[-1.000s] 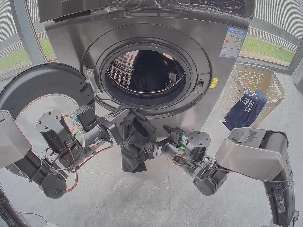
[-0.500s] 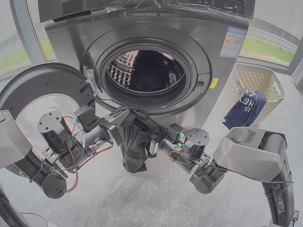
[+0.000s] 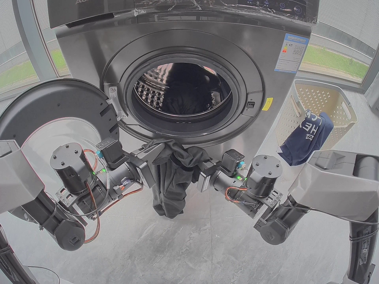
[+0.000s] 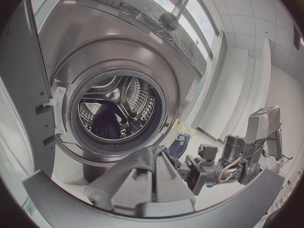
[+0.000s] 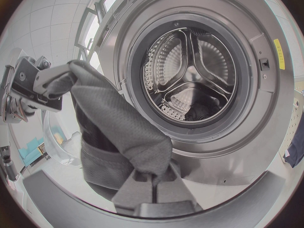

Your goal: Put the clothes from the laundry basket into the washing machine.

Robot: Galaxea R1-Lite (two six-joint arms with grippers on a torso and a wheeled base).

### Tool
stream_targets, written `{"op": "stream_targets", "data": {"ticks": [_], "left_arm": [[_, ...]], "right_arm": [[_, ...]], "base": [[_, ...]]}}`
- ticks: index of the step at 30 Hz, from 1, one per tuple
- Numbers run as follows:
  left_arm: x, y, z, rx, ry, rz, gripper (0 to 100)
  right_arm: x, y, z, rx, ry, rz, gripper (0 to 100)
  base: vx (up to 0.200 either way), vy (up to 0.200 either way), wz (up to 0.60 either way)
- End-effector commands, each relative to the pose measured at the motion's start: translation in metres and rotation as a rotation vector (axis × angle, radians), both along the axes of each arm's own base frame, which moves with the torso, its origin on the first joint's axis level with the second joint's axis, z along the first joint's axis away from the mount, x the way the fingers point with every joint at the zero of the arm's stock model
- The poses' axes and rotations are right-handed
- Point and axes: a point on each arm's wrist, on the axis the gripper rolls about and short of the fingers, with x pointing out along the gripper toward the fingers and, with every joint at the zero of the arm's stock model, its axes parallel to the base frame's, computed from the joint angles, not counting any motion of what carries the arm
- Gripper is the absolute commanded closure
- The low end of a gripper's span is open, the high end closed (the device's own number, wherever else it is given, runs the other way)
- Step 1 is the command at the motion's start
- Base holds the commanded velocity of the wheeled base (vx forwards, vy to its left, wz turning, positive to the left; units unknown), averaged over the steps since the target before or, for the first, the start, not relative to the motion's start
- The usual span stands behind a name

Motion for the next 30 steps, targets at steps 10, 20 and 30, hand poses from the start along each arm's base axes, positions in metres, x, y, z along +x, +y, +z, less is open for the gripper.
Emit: {"op": "stream_targets", "data": {"ticks": [10,20,30], "left_arm": [[-0.003,-0.001,-0.014,0.011,0.063,-0.037,0],[-0.001,-0.002,-0.054,0.095,0.188,-0.030,0],[0.001,-0.003,-0.081,0.186,0.234,-0.031,0]], "right_arm": [[-0.030,-0.015,0.050,0.058,-0.060,0.020,100],[-0.041,-0.024,0.085,0.120,-0.132,0.019,100],[-0.041,-0.026,0.093,0.130,-0.150,0.011,100]], "base": [[0.000,0.000,0.00],[0.000,0.000,0.00],[0.000,0.000,0.00]]}}
